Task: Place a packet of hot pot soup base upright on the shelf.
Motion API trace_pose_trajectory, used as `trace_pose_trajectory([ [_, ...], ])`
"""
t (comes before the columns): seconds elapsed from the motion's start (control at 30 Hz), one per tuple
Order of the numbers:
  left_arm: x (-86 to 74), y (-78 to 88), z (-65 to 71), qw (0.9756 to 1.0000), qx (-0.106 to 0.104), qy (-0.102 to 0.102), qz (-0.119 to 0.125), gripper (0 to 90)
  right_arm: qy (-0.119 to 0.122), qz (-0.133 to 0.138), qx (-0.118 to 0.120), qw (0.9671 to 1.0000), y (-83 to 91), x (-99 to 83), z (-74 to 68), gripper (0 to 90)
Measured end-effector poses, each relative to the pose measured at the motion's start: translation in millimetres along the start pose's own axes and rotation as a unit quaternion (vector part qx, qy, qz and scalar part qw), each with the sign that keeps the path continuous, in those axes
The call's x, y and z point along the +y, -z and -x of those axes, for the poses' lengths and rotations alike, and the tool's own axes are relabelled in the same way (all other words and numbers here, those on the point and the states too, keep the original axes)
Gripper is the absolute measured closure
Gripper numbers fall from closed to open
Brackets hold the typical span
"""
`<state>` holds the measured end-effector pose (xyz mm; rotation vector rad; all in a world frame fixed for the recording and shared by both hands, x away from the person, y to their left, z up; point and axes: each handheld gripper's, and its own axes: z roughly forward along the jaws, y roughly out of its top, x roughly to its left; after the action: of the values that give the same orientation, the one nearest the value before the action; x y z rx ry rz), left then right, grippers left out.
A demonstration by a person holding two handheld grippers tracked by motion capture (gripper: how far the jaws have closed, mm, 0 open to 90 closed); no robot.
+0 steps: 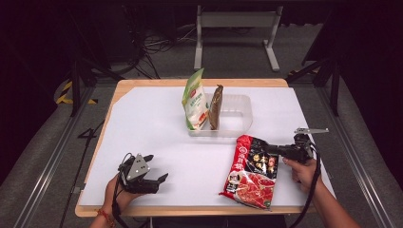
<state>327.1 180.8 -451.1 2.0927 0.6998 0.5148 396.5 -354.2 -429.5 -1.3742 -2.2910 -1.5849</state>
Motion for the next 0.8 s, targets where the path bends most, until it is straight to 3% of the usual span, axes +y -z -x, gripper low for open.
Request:
trace_pose_trajectory([
  [0.2, -0.3, 2.0, -1.5, 1.0000, 0.003, -0.001, 0.003, 17.5, 0.047, 0.027, 0.014, 0.9985, 11.3, 10.5, -20.6, 88.2],
  [0.37, -0.4, 2.6, -3.0, 1.0000, 0.004, 0.005, 0.006, 17.5, 0.061, 0.041, 0.016, 0.9972, 15.7, 15.4, -31.5, 88.2],
  [0.67, -2.6, 2.9, -1.3, 1.0000, 0.002, -0.002, 0.001, 17.4, 0.076, 0.063, 0.018, 0.9949, 24.0, 20.3, -45.6, 88.6],
  [0.8, -4.9, 5.5, -0.3, 1.0000, 0.007, 0.001, -0.002, 17.3, 0.095, 0.073, 0.034, 0.9922, 29.4, 26.9, -56.9, 88.7],
])
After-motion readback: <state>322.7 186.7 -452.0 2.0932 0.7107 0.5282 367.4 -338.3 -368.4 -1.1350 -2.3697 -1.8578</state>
